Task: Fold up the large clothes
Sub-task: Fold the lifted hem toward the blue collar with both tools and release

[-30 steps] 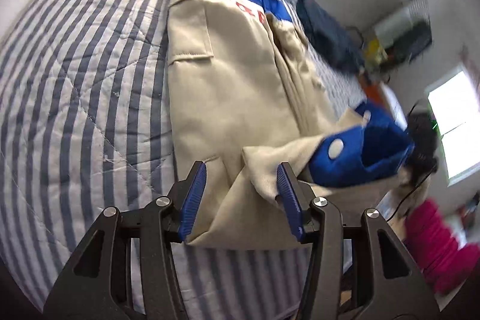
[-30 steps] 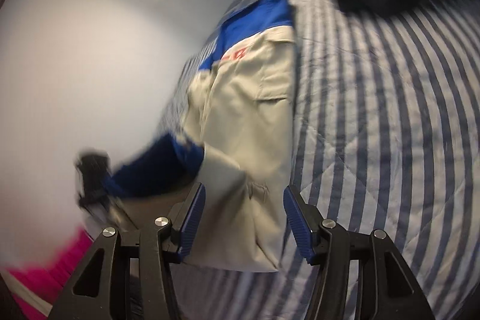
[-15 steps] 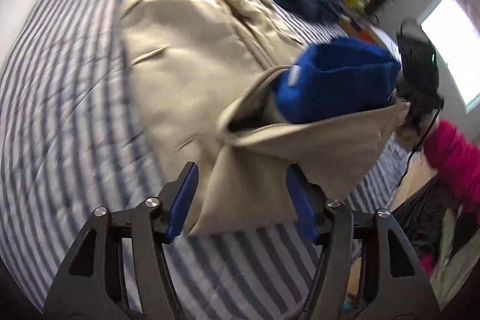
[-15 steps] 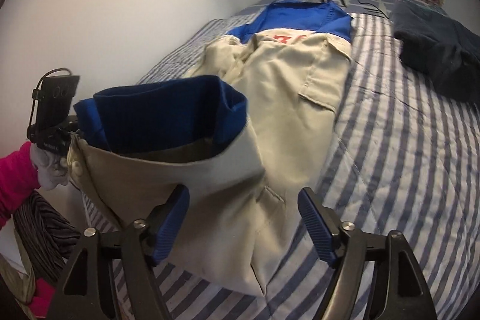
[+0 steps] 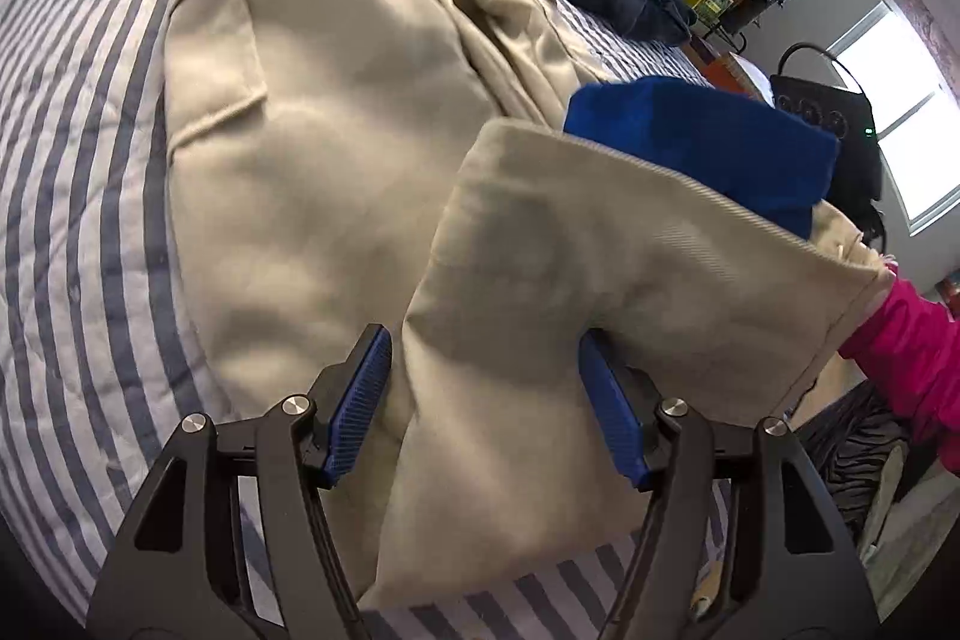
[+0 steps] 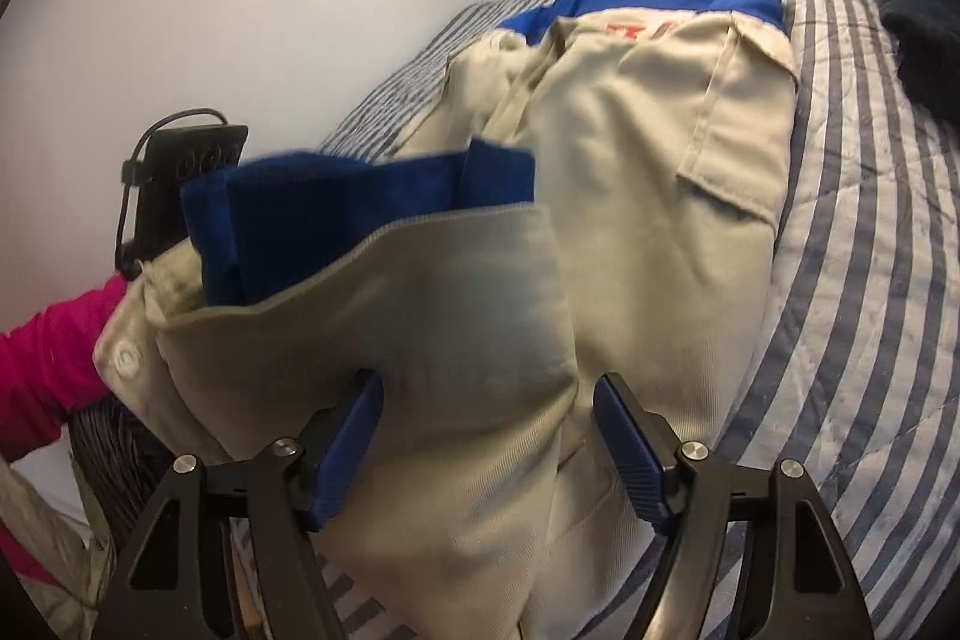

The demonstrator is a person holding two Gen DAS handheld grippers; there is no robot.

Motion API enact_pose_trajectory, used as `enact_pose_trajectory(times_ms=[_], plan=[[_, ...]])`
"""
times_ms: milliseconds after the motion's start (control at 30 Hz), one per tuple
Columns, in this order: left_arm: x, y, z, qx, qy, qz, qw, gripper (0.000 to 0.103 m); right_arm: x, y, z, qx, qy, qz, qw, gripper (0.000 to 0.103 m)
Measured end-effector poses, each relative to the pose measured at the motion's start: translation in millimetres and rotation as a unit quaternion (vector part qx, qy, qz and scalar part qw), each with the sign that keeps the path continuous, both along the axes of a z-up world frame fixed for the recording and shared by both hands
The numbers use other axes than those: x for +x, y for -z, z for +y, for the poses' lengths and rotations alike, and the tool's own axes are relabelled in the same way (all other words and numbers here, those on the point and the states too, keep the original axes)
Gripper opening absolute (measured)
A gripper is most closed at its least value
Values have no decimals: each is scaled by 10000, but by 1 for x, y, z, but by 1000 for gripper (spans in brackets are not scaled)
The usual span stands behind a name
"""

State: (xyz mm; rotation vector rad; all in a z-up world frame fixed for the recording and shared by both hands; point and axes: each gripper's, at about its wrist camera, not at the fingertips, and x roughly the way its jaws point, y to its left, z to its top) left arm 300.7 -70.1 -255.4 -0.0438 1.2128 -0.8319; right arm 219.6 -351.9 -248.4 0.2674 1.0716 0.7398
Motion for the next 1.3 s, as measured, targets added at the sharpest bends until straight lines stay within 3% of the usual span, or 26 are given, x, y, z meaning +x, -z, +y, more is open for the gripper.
enact_pose_trajectory(times_ms=[133,200,233,300,367,433,533,700,800,900,1000,1167,1233,1300], plan=[[-5,5,6,-1,-18,69,10000,63,-1,6,-13,302,85,202,9993,66],[-7,7,6,-45,19,205,9998,47,0,6,-13,378,143,284,9988,66],[-8,8,4,-27,27,292,9996,35,0,6,-11,389,141,301,9987,59],[-12,6,4,89,-36,203,9997,24,-2,8,-1,317,5,423,9986,51],[-13,3,5,111,-149,182,9997,4,-7,6,8,32,-5,268,9996,39],[-17,-4,11,33,-275,138,9995,2,-9,1,5,50,150,296,9994,17],[-30,-21,20,147,-416,-147,9989,1,-19,-13,-5,207,375,193,9989,8],[-44,-40,43,222,-1005,-221,9944,1,-41,-35,-16,118,631,-30,9979,6],[-34,-19,59,452,-1409,178,9888,1,-43,-25,-43,179,1163,204,9928,5],[-23,2,72,516,-1801,545,9808,2,-39,-4,-54,-156,1632,582,9847,5],[-30,-6,68,806,-1673,173,9825,2,-38,-12,-46,-494,1560,428,9856,5],[-33,-18,72,763,-1711,70,9823,4,-46,-26,-45,-580,1580,276,9854,7],[-36,-32,82,904,-1841,-239,9785,4,-46,-32,-39,-1069,1645,105,9805,28],[-35,-44,83,965,-1920,-517,9753,4,-47,-43,-37,-1362,1731,-169,9753,29]])
